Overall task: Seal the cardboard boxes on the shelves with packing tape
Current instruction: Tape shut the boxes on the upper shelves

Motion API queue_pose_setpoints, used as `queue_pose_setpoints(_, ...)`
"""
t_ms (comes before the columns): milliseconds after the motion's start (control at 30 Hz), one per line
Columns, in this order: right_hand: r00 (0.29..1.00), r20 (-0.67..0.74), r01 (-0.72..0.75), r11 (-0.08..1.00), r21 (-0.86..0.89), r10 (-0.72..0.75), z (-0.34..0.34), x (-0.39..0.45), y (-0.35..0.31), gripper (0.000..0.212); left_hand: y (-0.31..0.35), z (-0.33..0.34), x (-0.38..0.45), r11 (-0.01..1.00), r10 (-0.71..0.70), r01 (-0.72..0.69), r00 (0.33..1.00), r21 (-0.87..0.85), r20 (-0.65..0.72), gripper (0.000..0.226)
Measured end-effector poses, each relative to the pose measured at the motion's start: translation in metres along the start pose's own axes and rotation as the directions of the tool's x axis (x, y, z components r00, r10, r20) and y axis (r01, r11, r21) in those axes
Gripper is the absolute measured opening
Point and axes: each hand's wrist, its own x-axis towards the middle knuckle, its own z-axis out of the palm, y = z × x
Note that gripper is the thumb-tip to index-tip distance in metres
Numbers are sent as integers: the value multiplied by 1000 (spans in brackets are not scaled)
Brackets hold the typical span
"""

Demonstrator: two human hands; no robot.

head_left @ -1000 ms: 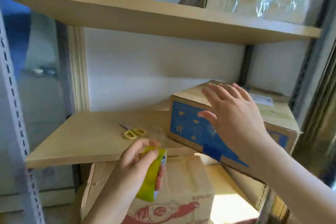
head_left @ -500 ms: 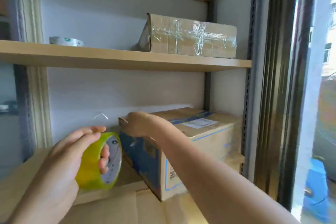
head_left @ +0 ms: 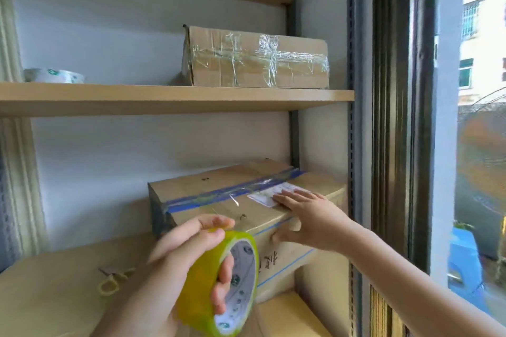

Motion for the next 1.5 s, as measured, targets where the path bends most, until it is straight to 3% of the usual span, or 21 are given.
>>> queue_pose_setpoints(67, 981, -189, 20, 997, -68, -32, 9, -13, -13, 102, -8, 1, 3, 990, -78, 75, 997, -122, -16, 29)
queue_pose_setpoints(133, 925, -380, -2, 997, -81, -29, 23, -23, -34, 89, -18, -2, 11, 990, -61, 54, 997, -128, -48, 24)
queue_pose_setpoints(267, 800, -600, 4, 1000, -29, -21, 58, -52, -67, 69, -14, 2, 26, 986, -47, 37, 997, -160, -58, 27)
queue_pose_setpoints(400, 707, -707, -27, 1000, -15, 8, 84, -82, -81, 82, -16, 3, 35, 977, 29, -51, 994, -207, -106, 30)
queue_pose_setpoints(567, 757, -652, -68, 998, -13, 43, 105, -114, -92, 80, -45, -6, 41, 909, 9, -50, 995, -413, -101, 28)
queue_pose_setpoints(633, 786, -618, -17, 999, 36, 36, 99, -120, -87, 75, -50, -7, 43, 919, 13, -47, 996, -391, -89, 26)
queue_pose_setpoints(733, 810, -561, 29, 942, 335, 174, 61, -119, -76, 56, -49, -4, 44, 942, 17, -47, 996, -334, -90, 23)
queue_pose_setpoints(833, 830, -425, 89, 666, 741, 362, 15, -99, -81, 47, -48, -5, 41, 957, 22, -46, 996, -285, -86, 27)
queue_pose_setpoints(867, 824, -442, 124, 647, 752, 355, 1, -90, -87, 47, -49, -5, 40, 965, 31, -49, 997, -256, -76, 32)
queue_pose_setpoints(933, 820, -486, 142, 716, 683, 301, -20, -72, -103, 54, -51, -5, 37, 974, 40, -47, 999, -222, -34, 50)
queue_pose_setpoints(1000, 843, -443, 62, 763, 643, 306, -28, -57, -118, 60, -53, -6, 34, 979, 47, -47, 999, -196, -2, 55)
queue_pose_setpoints(1133, 835, -321, -25, 613, 789, 447, -18, -39, -129, 26, -60, -3, 33, 980, 52, -61, 997, -187, -52, 36)
queue_pose_setpoints(1233, 806, -351, 24, 566, 824, 477, -12, -40, -130, 30, -63, -2, 35, 978, 41, -62, 993, -199, -111, 36)
queue_pose_setpoints(1367, 743, -399, 118, 481, 869, 538, -6, -39, -131, 30, -63, -2, 38, 985, 50, -62, 996, -161, -74, 24)
queue_pose_setpoints(1500, 774, -350, 179, 349, 920, 527, -4, -38, -129, 23, -67, -4, 37, 974, 33, -46, 997, -220, -64, 41)
